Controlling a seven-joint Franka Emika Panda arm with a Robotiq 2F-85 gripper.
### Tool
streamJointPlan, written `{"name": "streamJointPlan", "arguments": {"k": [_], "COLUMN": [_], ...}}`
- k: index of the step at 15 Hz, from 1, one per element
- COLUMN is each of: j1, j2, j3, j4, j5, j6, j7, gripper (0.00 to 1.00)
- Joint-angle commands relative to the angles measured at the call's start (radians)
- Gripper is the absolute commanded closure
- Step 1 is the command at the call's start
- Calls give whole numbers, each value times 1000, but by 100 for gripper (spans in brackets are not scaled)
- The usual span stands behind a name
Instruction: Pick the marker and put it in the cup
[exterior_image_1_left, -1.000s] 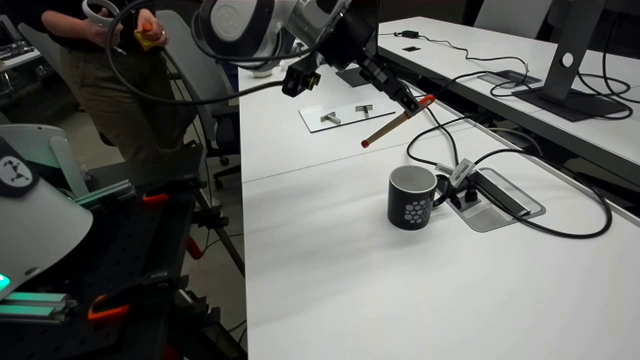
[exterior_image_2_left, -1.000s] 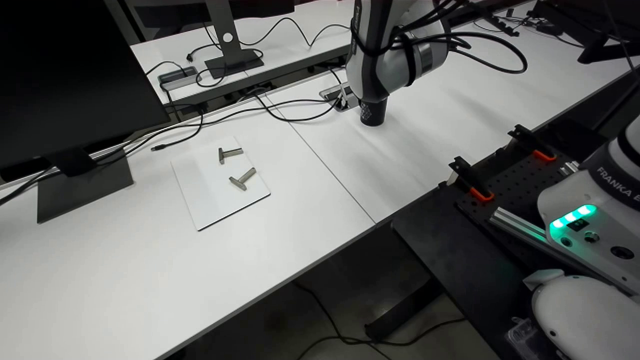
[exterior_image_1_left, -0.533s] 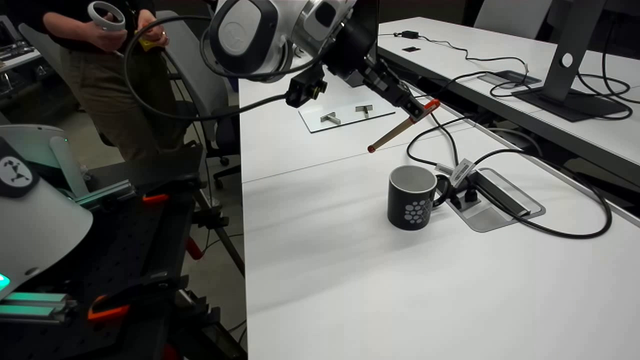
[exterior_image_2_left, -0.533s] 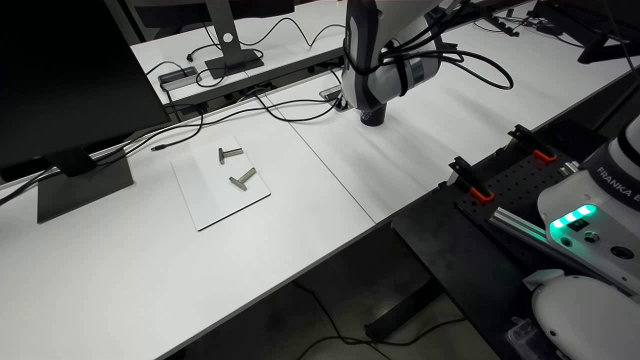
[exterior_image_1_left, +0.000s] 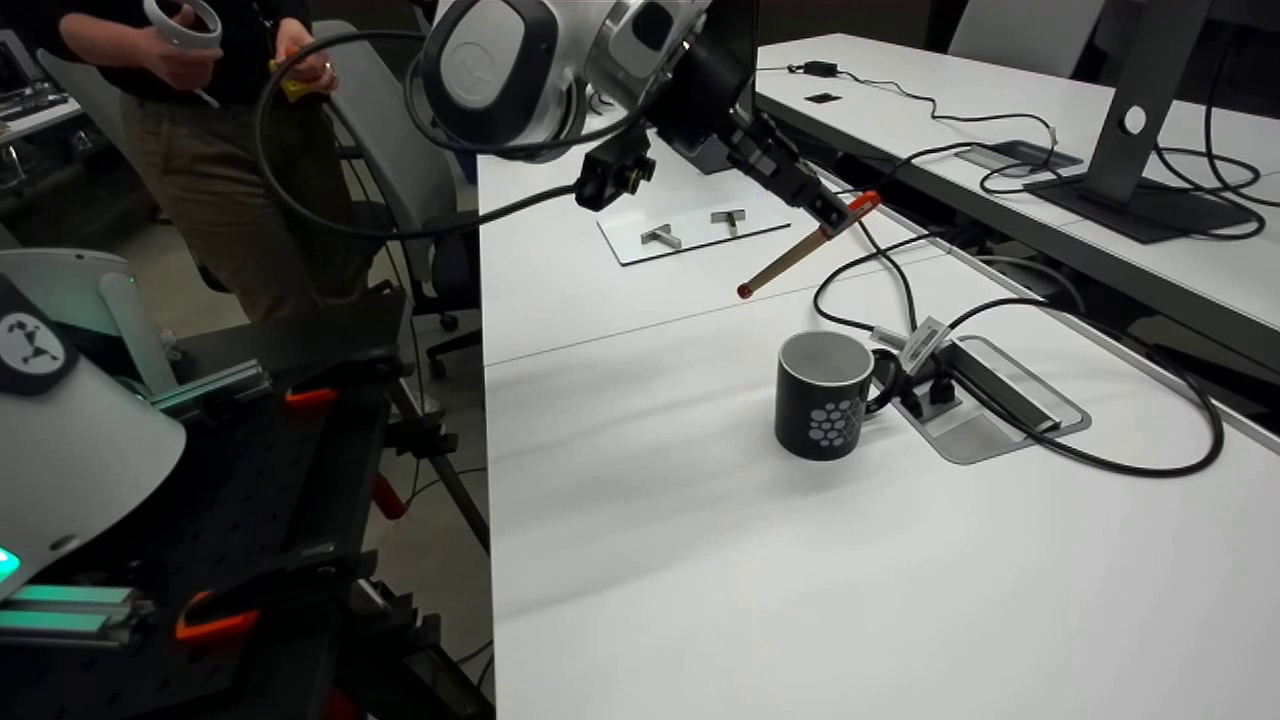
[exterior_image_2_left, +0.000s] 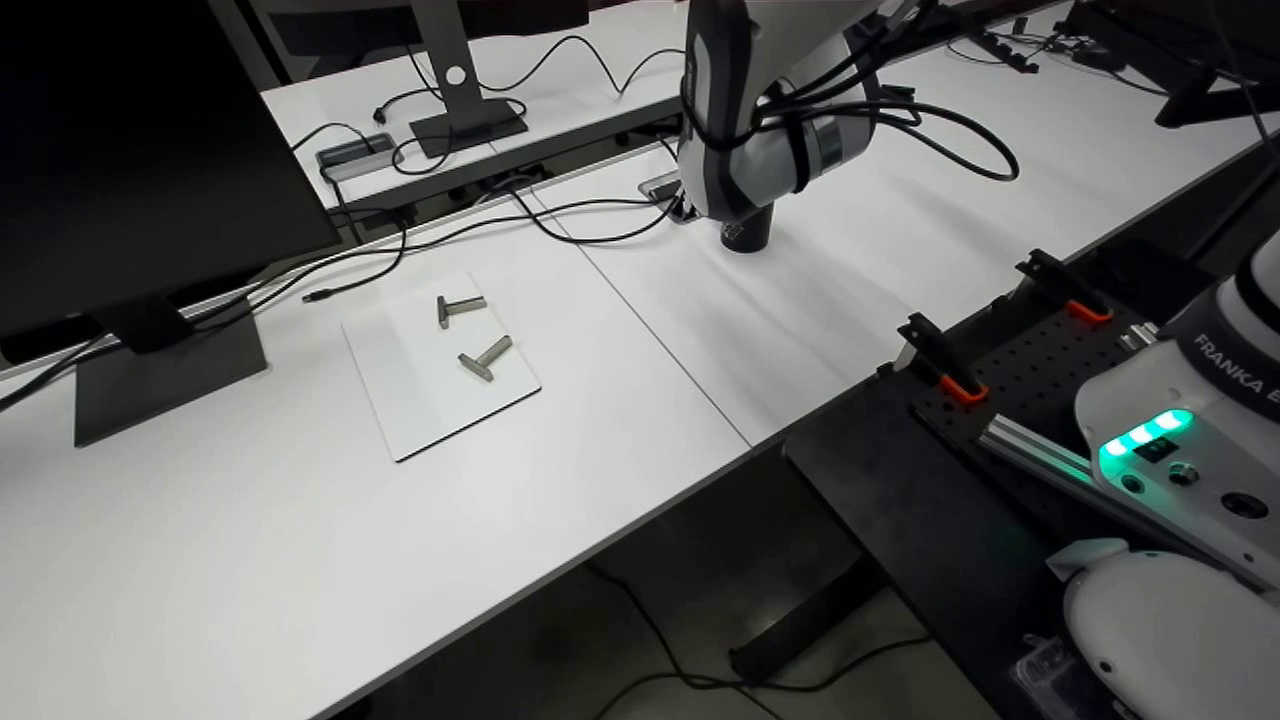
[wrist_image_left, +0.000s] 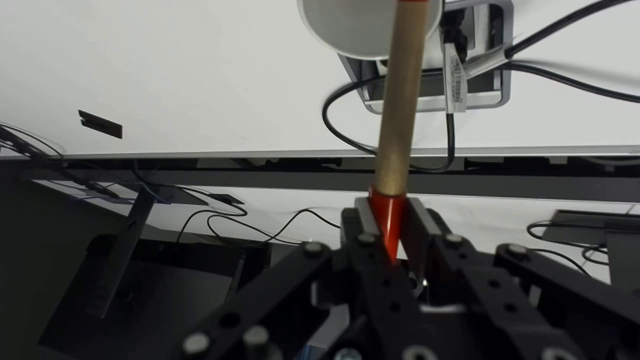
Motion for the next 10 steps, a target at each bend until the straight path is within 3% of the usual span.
{"name": "streamJointPlan", "arguments": {"k": [1, 5, 10], "j1": [75, 106, 87], "j2": [92, 181, 235], "j3": [-56, -95, -60], "j4": [76, 105, 85], "j5": [78, 58, 50], "j6": [0, 0, 5], "j7": [43, 174, 299], "gripper": [93, 93, 93]}}
